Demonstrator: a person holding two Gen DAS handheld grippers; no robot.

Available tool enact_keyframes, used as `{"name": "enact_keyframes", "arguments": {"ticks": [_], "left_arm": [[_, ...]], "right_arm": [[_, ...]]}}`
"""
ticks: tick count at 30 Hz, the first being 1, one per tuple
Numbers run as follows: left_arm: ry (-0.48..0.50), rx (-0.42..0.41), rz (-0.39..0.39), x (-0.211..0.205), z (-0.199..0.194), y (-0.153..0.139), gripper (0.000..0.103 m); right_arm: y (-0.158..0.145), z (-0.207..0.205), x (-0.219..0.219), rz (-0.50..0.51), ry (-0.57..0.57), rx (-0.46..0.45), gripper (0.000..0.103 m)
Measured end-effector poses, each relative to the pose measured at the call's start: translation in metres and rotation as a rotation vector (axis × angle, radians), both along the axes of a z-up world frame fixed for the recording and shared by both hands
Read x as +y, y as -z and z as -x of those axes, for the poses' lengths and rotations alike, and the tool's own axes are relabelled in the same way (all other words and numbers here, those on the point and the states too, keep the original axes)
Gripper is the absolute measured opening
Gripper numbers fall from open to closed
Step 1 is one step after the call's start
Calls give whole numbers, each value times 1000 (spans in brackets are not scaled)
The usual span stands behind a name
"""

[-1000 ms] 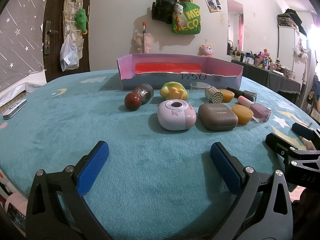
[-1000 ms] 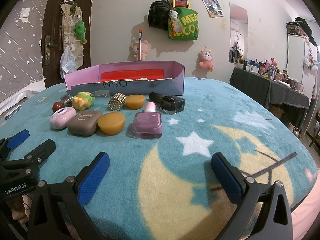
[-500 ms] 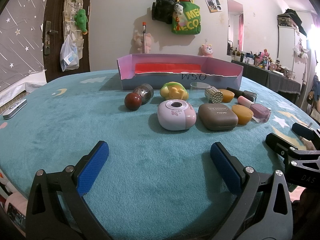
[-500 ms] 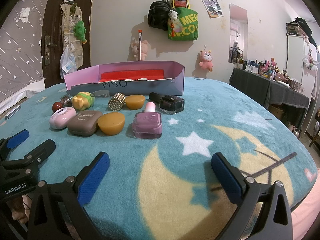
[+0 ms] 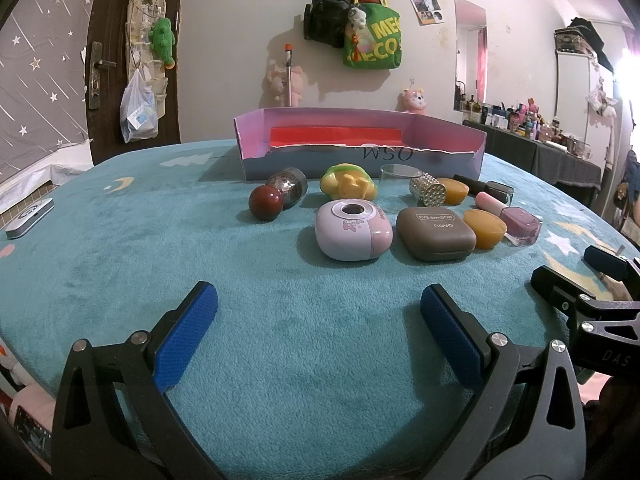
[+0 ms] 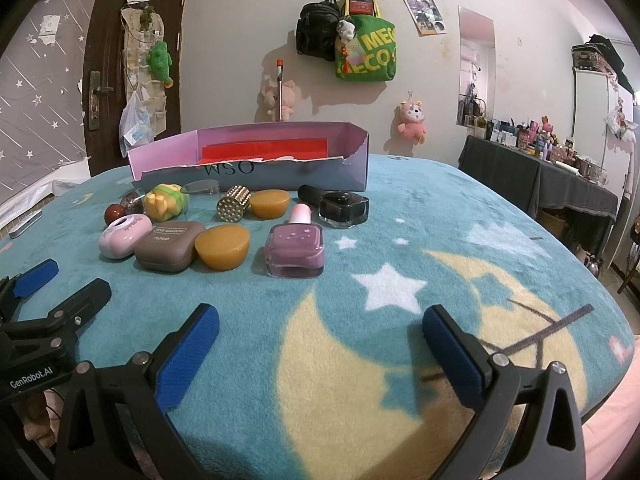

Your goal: Organize rigid objects

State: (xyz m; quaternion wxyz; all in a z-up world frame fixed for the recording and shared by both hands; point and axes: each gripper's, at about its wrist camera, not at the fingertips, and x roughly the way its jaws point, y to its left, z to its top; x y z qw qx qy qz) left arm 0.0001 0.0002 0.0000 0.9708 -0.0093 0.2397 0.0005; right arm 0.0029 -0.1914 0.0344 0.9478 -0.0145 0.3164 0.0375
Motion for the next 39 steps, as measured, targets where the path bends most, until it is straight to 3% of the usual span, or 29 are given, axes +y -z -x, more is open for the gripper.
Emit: {"name": "enact_keyframes", "arguments": {"ticks": [18, 39], "left_arm": [[-1, 17, 6, 1, 0, -1, 103], [31, 105, -11, 1, -45, -46, 103]], "right_arm": [[1, 0, 1, 0, 0, 2, 103], [-24, -47, -14, -25, 9, 115, 103]]}}
